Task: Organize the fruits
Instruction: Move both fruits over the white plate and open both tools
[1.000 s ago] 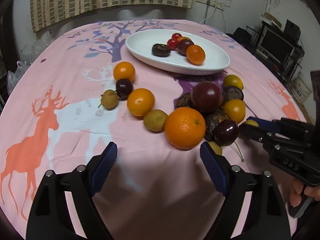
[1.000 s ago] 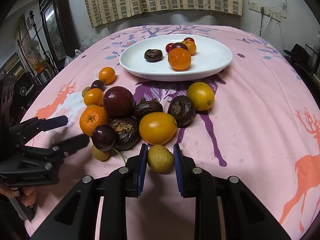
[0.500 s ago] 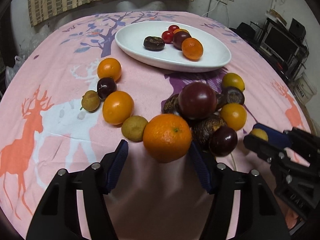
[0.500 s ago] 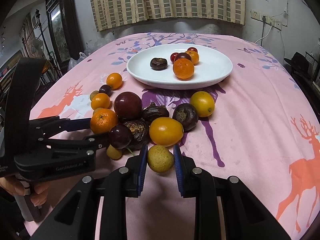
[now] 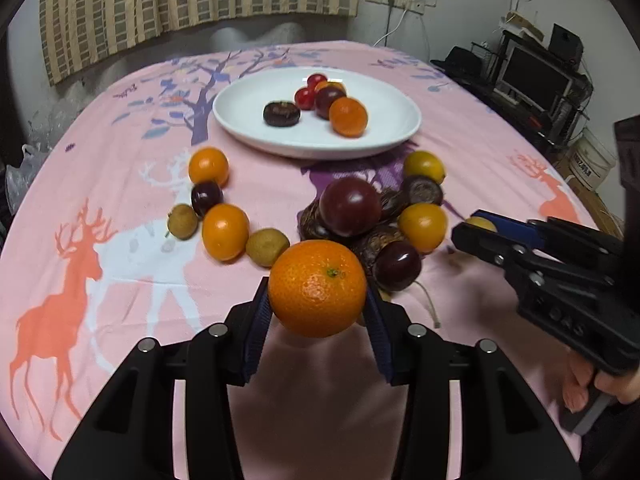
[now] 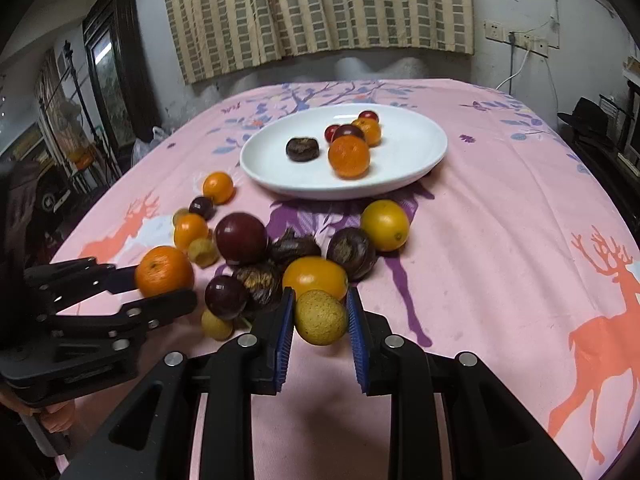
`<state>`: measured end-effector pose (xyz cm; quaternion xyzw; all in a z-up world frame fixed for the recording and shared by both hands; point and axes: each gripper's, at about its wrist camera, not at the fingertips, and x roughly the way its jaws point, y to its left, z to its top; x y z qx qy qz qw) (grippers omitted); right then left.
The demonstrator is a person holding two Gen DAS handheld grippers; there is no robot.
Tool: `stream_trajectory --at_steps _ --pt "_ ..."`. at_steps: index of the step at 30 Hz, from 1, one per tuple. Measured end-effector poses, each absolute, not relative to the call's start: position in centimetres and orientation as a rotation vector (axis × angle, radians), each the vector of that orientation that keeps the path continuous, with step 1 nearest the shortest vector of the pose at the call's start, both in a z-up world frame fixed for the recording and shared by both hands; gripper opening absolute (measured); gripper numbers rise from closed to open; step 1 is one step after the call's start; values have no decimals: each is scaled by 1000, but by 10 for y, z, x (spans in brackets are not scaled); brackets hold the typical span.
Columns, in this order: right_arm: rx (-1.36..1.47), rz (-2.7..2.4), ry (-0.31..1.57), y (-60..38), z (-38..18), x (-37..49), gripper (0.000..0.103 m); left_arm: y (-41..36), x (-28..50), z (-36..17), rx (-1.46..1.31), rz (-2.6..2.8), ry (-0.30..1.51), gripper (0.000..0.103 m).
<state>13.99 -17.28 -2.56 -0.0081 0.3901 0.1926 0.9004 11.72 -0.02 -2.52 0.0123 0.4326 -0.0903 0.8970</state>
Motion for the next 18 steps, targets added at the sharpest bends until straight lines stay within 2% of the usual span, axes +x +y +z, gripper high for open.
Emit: stream_trajectory --at_steps 9,13,18 --pt "44 406 750 -169 15 167 26 2 157 22 29 -180 796 44" --pt "22 392 725 -160 26 200 26 0 197 19 10 -154 811 44" --pt "71 366 786 -162 9 251 26 3 245 4 -35 -107 864 44"
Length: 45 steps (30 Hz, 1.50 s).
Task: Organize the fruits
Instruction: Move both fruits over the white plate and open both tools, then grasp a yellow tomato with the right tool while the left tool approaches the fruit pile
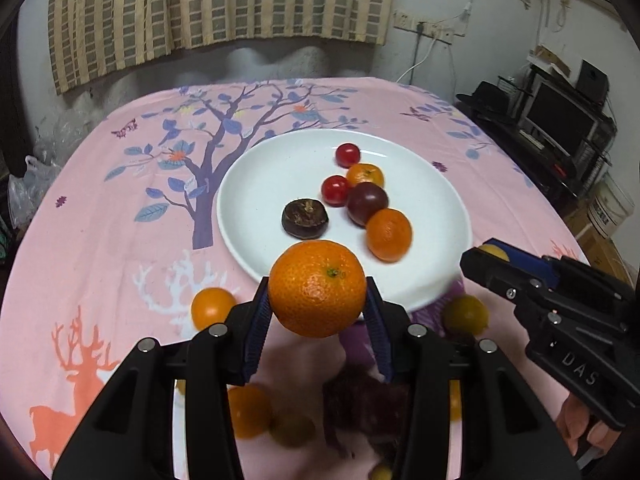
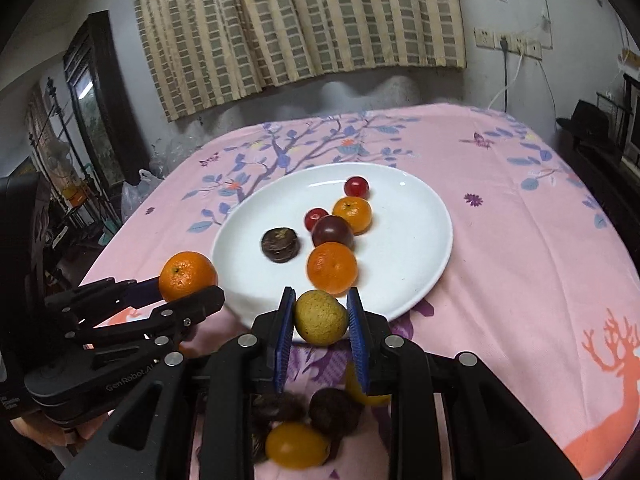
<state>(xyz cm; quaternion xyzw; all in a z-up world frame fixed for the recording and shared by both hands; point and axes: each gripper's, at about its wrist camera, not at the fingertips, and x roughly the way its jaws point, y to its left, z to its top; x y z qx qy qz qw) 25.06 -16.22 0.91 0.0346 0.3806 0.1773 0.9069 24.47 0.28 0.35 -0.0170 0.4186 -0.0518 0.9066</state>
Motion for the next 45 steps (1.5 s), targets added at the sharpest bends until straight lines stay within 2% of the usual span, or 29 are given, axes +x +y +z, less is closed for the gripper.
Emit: stream_trajectory --at_steps 7,9,12,15,19,25,34,35,36,37,45 --pt "118 349 855 -165 -20 282 27 0 277 -18 -25 -72 911 44" --pt "154 342 848 -171 -23 283 49 1 278 -19 -33 -59 908 45" --pt "172 339 822 -179 -19 276 50 4 267 -10 -59 -45 859 61" --pt "194 359 815 -187 -11 267 50 8 246 -1 -52 -48 822 65" --pt "193 368 806 -192 -6 249 50 18 214 1 -59 -37 803 76" --pt "135 373 813 -187 -11 218 50 36 169 -9 -63 -18 792 77" --pt "-1 350 858 -179 -28 173 50 56 140 -29 -94 -21 826 78" --pt "-27 335 870 -178 -31 169 51 57 139 -31 -93 -22 827 78" --pt "-38 326 874 -177 -32 166 58 58 138 -32 -92 -23 827 78" --pt "-42 318 872 -178 -33 163 60 58 137 -33 -92 -26 829 78" --pt "-85 351 890 -168 -34 151 60 55 134 -32 -62 -27 815 80"
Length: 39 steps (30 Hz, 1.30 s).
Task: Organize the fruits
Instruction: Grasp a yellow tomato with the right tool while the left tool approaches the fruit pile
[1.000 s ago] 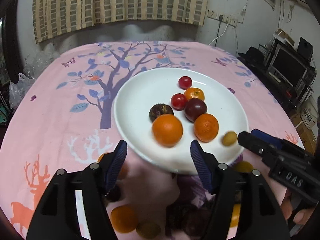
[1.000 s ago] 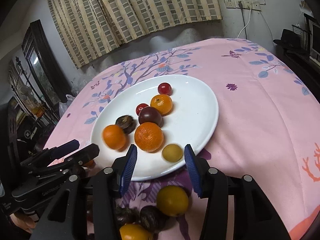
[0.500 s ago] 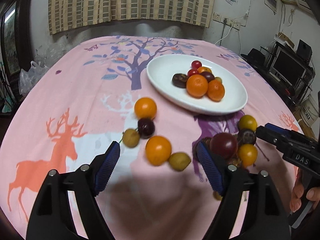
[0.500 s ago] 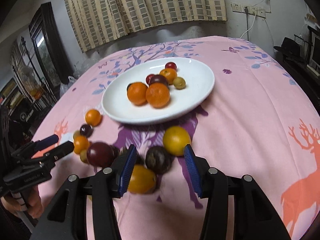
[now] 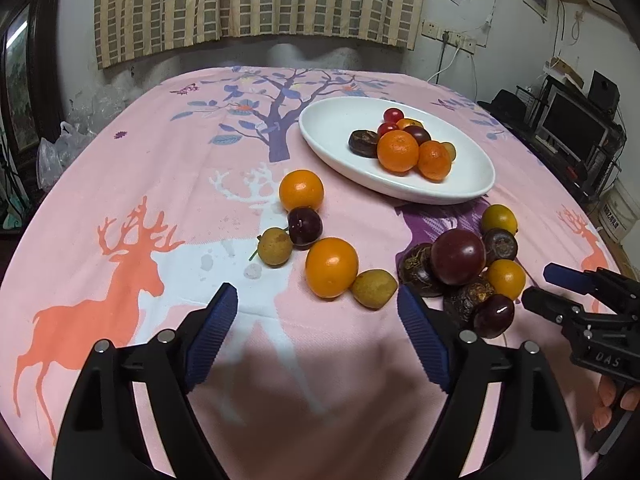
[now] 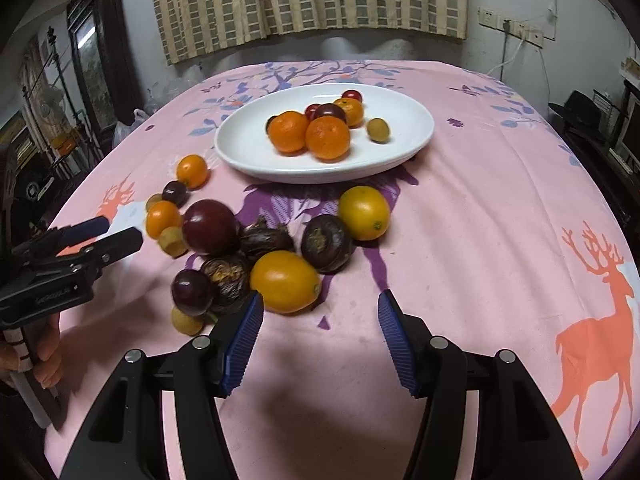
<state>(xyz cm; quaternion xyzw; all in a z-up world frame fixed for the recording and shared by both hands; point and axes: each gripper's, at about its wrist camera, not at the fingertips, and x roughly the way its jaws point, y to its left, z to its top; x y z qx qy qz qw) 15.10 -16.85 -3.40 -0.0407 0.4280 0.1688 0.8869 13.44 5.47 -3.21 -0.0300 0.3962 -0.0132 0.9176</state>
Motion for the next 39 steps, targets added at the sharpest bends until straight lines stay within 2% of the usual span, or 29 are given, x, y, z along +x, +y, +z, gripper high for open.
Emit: stream_trajectory --at_steps 10,11,13,23,39 --pt "-224 331 922 -136 -46 170 58 44 133 -35 -19 -69 838 80" --pt "-225 337 921 -134 -46 173 54 43 134 -36 -19 -71 844 80" --pt "-200 365 927 -132 -48 177 37 44 135 -39 -28 -76 859 80" --pt "-63 403 924 -155 -42 170 37 48 139 -45 -64 -69 890 80" --pt "-72 432 881 -161 -28 161 37 35 119 -34 11 -81 894 80"
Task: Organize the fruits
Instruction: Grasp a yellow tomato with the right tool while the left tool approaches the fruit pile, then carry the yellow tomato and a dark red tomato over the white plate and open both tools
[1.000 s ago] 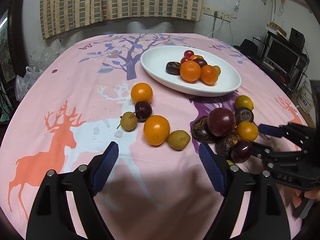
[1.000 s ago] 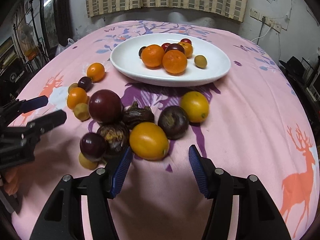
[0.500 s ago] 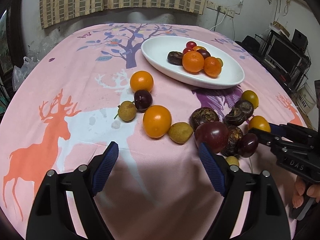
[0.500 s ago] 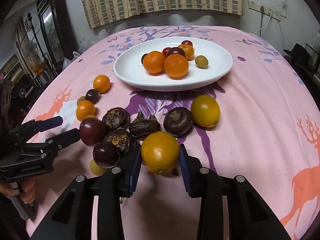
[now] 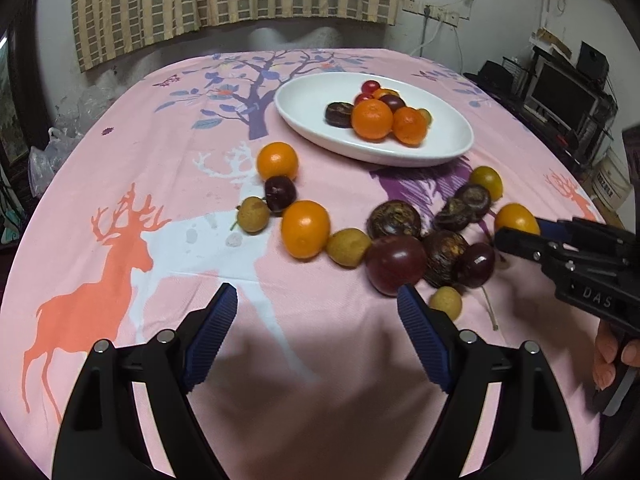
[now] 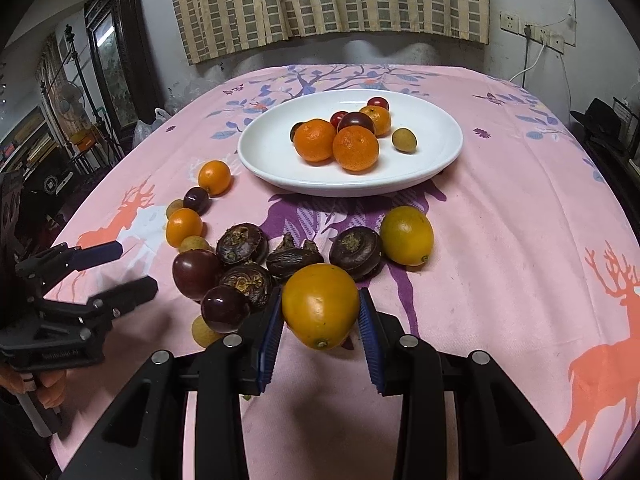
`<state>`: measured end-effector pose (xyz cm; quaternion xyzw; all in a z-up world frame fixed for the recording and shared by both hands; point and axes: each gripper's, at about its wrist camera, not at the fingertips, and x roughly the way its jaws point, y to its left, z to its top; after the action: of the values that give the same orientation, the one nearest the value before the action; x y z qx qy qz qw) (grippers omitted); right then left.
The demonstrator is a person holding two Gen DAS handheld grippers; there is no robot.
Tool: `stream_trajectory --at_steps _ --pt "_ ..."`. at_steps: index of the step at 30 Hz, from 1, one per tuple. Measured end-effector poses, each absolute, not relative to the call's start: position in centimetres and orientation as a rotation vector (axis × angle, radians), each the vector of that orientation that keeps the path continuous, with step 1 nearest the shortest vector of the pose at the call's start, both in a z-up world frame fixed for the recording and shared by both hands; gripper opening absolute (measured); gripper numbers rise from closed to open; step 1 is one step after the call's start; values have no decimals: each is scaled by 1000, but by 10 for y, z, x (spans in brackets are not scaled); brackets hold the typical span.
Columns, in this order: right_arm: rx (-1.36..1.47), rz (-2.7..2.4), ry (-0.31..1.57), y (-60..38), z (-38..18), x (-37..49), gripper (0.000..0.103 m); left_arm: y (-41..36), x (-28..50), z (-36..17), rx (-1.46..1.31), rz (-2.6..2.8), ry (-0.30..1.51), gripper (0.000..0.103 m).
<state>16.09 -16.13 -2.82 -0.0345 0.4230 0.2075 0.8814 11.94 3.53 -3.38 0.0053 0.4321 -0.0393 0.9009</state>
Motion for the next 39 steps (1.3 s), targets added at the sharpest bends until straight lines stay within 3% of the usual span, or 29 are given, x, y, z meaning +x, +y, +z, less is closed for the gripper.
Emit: stream_trajectory --at_steps 3,11,15,17,20,27,39 --pt "-71 442 874 -160 -26 158 37 25 119 -36 25 -95 907 80" --pt "-53 454 860 -163 -20 156 37 10 136 -54 -57 -121 1015 57" --pt "-50 460 855 -164 -18 155 37 2 148 -54 -86 -83 1025 55" --pt "-48 461 856 -164 -18 155 37 0 153 -53 -113 -84 1027 43" --pt "-54 460 858 -163 -19 155 37 -2 160 -54 -131 -64 1021 38" --pt "-53 460 847 -163 -19 153 37 -1 146 -48 -109 -102 997 37" --pt "-16 440 710 -166 18 163 37 8 162 21 -31 -125 841 37"
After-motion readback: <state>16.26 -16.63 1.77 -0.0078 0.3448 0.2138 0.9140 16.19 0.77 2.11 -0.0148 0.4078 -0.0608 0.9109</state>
